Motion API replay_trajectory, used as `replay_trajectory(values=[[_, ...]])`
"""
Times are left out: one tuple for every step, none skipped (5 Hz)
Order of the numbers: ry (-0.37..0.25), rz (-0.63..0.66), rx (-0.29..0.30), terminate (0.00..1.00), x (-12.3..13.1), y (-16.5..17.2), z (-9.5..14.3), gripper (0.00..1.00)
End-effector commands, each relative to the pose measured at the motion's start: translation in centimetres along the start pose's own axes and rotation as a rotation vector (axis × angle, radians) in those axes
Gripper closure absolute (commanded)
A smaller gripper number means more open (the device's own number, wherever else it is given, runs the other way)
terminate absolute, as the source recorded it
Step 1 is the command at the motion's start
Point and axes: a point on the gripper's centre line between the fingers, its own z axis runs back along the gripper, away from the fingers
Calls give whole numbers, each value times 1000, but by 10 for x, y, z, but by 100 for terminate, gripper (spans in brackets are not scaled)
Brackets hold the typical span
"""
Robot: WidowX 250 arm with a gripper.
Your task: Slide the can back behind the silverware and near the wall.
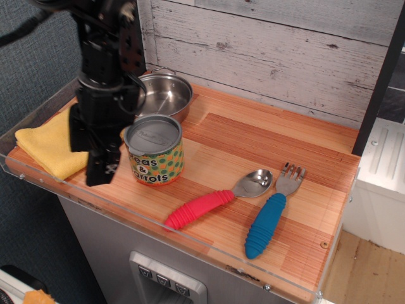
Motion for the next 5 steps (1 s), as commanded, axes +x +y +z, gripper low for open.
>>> replay_trajectory(values=[[-137,-73,-36,0,25,15,4,0],[-170,-70,-49,0,36,13,7,0],[-183,-96,-29,0,44,10,13,0],[-210,-102,-29,0,51,9,19,0],[-224,-111,-23,0,62,6,23,0]])
